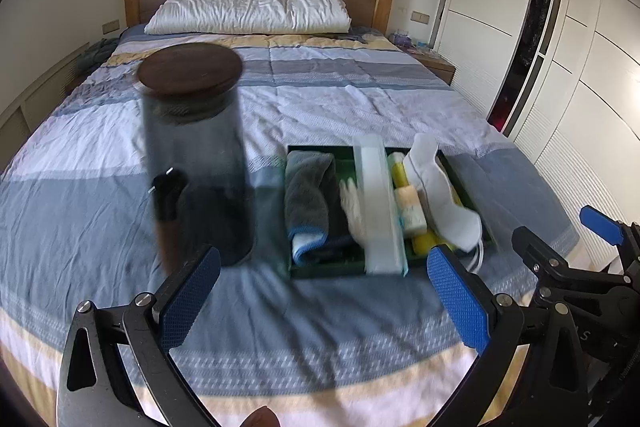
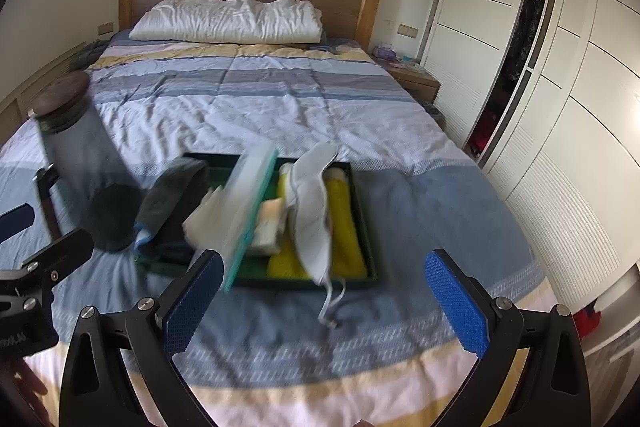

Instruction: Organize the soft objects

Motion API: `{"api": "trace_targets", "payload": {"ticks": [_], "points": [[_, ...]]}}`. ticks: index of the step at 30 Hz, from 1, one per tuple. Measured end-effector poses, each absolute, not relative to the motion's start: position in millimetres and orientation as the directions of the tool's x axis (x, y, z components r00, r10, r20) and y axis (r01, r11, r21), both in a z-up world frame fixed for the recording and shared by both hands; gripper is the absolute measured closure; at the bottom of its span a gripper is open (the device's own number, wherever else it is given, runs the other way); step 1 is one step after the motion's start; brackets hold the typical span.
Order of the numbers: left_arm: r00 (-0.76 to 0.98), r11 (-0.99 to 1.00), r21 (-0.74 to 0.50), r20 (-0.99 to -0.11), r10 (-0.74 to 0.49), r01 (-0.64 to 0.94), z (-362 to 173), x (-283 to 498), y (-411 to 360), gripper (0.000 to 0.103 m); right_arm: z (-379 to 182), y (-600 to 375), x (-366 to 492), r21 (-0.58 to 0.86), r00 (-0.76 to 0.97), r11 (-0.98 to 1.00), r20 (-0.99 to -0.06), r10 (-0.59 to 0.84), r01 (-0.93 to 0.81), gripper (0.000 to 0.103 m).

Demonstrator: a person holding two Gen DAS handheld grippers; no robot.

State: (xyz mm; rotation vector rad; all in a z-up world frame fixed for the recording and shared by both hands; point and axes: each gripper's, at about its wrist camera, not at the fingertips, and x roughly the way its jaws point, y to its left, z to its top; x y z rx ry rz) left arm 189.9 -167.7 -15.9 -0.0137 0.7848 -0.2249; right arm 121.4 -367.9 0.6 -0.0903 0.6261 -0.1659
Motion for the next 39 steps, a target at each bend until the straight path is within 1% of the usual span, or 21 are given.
{"api": "trace_targets", "payload": {"ticks": [16,26,31,39], "points": [[0.717,0.986,-0.058,-0.68,-0.156,0.159,1.6,94.5,-83.2,0.001,10.5,-289.7,5.8,-0.094,0.822,0.993,-0.559,-0.11,0.069,0.0],[0.742,0.989,-0.062,-0.655,-0.141,0.133,12.3,42.0,-45.6,0.002,19.1,-249.1,-60.6,-0.109,0.841,0.993,-0.534,-0.093,0.04,0.0],[0.744,0.989,-0.068,-0.652,-0.146,0.134,12.5,25.4,-38.3,0.001,20.2,-239.8,-79.7,-0.114,0.846,0.993,-0.525,-0.092,0.037,0.0],[0.742,0.989,-0.075,-0.655,-0.144,0.126,8.6,14.0,-32.6,0.002,19.0,-229.5,-87.2,-0.123,0.85,0.992,-0.52,-0.085,0.024,0.0]]}}
